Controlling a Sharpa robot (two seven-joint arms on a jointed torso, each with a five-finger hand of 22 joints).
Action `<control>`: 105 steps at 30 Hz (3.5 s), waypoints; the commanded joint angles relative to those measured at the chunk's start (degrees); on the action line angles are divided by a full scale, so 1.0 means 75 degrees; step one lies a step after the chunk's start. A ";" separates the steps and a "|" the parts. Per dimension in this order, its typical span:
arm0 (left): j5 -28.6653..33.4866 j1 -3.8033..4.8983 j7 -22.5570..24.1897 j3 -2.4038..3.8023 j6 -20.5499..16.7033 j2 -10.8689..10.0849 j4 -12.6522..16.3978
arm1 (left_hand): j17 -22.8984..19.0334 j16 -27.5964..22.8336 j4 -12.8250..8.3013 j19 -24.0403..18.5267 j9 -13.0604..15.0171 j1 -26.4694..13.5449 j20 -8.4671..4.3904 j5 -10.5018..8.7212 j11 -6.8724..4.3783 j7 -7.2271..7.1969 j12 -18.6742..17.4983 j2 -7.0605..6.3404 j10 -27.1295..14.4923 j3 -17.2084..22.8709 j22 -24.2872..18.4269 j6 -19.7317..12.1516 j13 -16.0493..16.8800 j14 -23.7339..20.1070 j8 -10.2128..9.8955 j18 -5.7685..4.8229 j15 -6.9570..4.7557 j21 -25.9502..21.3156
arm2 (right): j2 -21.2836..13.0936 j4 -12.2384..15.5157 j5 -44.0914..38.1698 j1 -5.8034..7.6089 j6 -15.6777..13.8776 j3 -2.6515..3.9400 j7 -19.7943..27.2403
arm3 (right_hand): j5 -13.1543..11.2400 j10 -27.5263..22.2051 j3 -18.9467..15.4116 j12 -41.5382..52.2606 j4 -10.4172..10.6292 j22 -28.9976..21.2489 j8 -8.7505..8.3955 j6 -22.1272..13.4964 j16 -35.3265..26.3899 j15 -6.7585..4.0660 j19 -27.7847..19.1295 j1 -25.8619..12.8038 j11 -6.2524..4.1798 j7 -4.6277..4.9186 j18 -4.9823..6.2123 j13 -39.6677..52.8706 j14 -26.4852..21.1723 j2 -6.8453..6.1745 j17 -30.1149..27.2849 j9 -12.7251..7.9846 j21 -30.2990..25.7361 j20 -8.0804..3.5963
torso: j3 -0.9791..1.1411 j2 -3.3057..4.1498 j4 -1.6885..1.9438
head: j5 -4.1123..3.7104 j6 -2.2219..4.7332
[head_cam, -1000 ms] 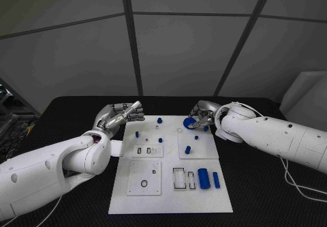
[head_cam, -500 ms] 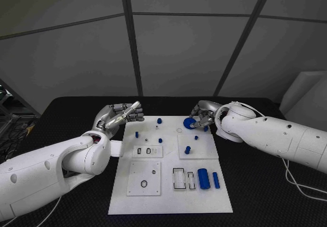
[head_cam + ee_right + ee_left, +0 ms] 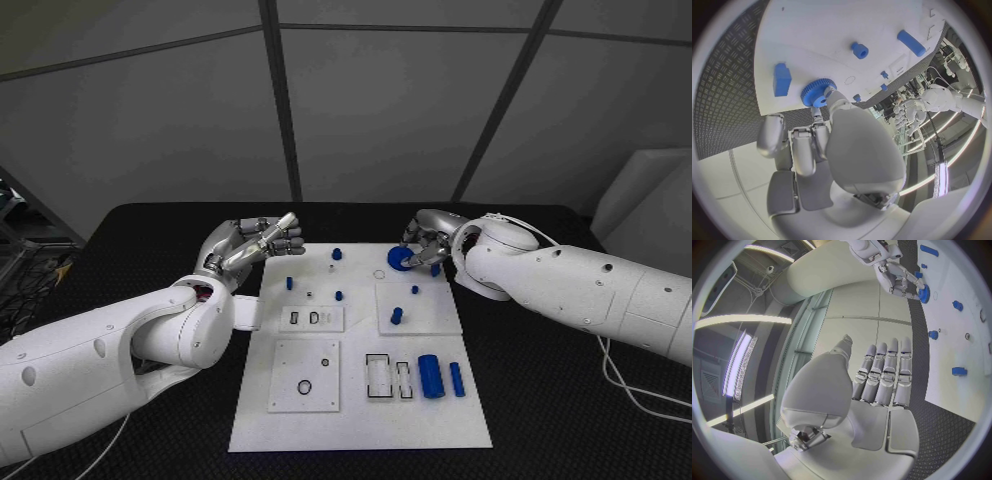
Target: Assemble the parts on the task board
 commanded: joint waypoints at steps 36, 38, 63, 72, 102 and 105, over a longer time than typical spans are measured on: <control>-0.0047 0.0015 0.0030 0.0008 -0.0005 0.0020 0.0008 | 0.0017 -0.0047 -0.0064 -0.0051 -0.0006 -0.0012 0.0014 -0.0032 0.0050 0.0057 -0.0041 0.0081 -0.0012 0.0015 0.0011 0.0004 -0.0009 -0.0045 -0.0045 -0.0058 -0.0017 0.0010 | 0.0977 0.0994 -0.1536 0.0004 -0.1099 -0.0056 -0.0720 | 0.0039 0.0059 0.0482 0.0016 -0.0090 0.0108 -0.0109 0.0533 0.0066 -0.0119 0.0080 -0.0325 -0.0085 -0.0232 -0.0097 0.0329 0.0579 0.0138 0.0850 -0.0010 0.0074 -0.0083 | -0.0001 0.0015 0.0006 | 0.0205 -0.0021; -0.0047 0.0015 0.0031 0.0008 -0.0006 0.0027 0.0007 | 0.0017 -0.0047 -0.0064 -0.0051 -0.0006 -0.0012 0.0014 -0.0032 0.0050 0.0057 -0.0041 0.0081 -0.0012 0.0015 0.0011 0.0004 -0.0009 -0.0045 -0.0045 -0.0058 -0.0017 0.0010 | 0.1098 0.0912 -0.1552 0.0000 -0.1074 -0.0074 -0.0704 | 0.0039 0.0057 0.0492 0.0013 -0.0095 0.0110 -0.0119 0.0531 0.0067 -0.0118 0.0080 -0.0331 -0.0084 -0.0230 -0.0098 0.0328 0.0579 0.0129 0.0854 -0.0011 0.0075 -0.0083 | 0.0001 0.0016 0.0013 | 0.0207 -0.0032; -0.0047 0.0039 -0.0008 0.0010 -0.0003 0.0013 -0.0023 | 0.0022 -0.0057 -0.0078 -0.0063 -0.0005 0.0002 0.0017 -0.0031 0.0049 0.0056 -0.0041 0.0089 -0.0011 0.0021 0.0012 0.0007 -0.0008 -0.0045 -0.0047 -0.0057 -0.0016 0.0012 | 0.1751 0.0364 -0.1788 -0.0106 -0.0795 -0.0276 -0.0894 | 0.0033 -0.0015 0.0619 -0.0090 -0.0123 0.0042 -0.0306 0.0454 0.0043 -0.0080 0.0022 -0.0528 -0.0035 -0.0171 -0.0084 0.0251 0.0564 0.0006 0.0792 -0.0030 0.0038 -0.0056 | 0.0007 0.0004 0.0005 | 0.0252 -0.0106; -0.0047 0.0052 -0.0029 0.0010 0.0005 0.0009 -0.0029 | 0.0023 -0.0061 -0.0083 -0.0068 -0.0005 0.0007 0.0018 -0.0030 0.0049 0.0056 -0.0041 0.0092 -0.0011 0.0023 0.0013 0.0008 -0.0008 -0.0045 -0.0049 -0.0056 -0.0016 0.0012 | 0.1824 0.0234 -0.1795 -0.0125 -0.0739 -0.0279 -0.0963 | -0.0056 -0.0266 0.0693 -0.0433 -0.0120 -0.0037 -0.0838 -0.0261 0.0014 0.0077 -0.0049 -0.0812 0.0163 0.0064 -0.0073 -0.0073 0.0547 -0.0234 0.0730 -0.0063 -0.0014 0.0065 | 0.0011 0.0003 -0.0007 | 0.0277 -0.0110; -0.0047 0.0058 -0.0055 0.0010 -0.0008 0.0016 -0.0043 | 0.0043 -0.0108 -0.0115 -0.0116 -0.0014 0.0005 0.0034 -0.0033 0.0078 0.0091 -0.0063 0.0091 -0.0079 0.0011 0.0019 -0.0055 -0.0016 -0.0052 -0.0102 -0.0053 0.0000 0.0024 | 0.1586 0.0255 -0.1156 -0.0132 -0.0576 -0.0279 -0.0601 | 0.1624 -0.0285 0.0514 -0.0386 0.0746 0.0018 -0.1013 -0.0413 0.0061 0.0176 -0.0024 -0.2089 0.0248 0.0125 -0.0071 -0.0008 0.0569 -0.0182 0.0858 -0.0007 0.0006 0.0199 | 0.0019 -0.0003 -0.0012 | 0.0290 -0.0147; -0.0047 0.0058 -0.0052 0.0010 -0.0005 0.0007 -0.0062 | 0.0044 -0.0110 -0.0115 -0.0117 -0.0014 0.0004 0.0035 -0.0033 0.0079 0.0092 -0.0063 0.0092 -0.0081 0.0011 0.0019 -0.0057 -0.0016 -0.0052 -0.0103 -0.0053 0.0000 0.0025 | 0.1389 0.0384 -0.0948 -0.0134 -0.1046 -0.0277 -0.0358 | 0.1720 -0.0241 0.0552 -0.0318 0.0699 0.0029 -0.1052 -0.0499 0.0071 0.0181 -0.0016 -0.2019 0.0260 0.0144 -0.0074 0.0066 0.0574 -0.0236 0.0883 -0.0024 0.0012 0.0200 | 0.0020 -0.0012 -0.0026 | 0.0293 -0.0138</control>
